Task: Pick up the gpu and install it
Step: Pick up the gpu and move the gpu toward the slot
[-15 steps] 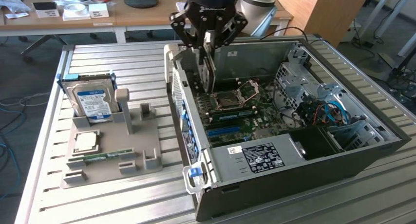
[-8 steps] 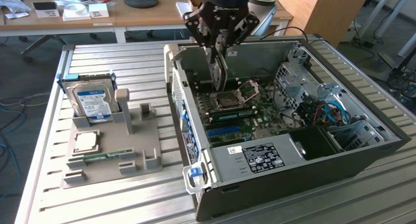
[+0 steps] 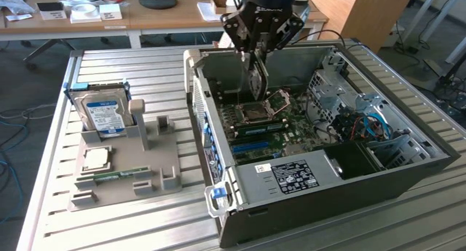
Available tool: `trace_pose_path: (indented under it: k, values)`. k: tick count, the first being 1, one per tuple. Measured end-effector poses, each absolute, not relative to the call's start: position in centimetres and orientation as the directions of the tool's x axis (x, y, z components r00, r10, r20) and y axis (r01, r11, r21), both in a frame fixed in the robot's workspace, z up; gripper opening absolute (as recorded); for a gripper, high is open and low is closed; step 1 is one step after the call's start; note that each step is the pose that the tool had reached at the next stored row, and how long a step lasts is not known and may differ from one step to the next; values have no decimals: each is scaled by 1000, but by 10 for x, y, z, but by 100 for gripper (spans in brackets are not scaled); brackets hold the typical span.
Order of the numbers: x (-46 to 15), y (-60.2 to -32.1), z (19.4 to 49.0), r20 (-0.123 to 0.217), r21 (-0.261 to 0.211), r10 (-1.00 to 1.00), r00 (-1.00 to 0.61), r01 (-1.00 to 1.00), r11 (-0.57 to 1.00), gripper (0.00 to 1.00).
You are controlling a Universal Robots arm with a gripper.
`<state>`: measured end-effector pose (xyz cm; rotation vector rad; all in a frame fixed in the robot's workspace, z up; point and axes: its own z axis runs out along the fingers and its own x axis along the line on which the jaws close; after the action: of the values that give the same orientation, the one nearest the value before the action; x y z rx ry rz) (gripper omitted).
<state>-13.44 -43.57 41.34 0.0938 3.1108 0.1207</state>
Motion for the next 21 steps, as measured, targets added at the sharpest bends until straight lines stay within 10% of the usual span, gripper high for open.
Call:
trace_pose_path:
  k: [21]
  values:
    - [-55, -436, 413, -23, 74, 61, -998, 59, 996, 27]
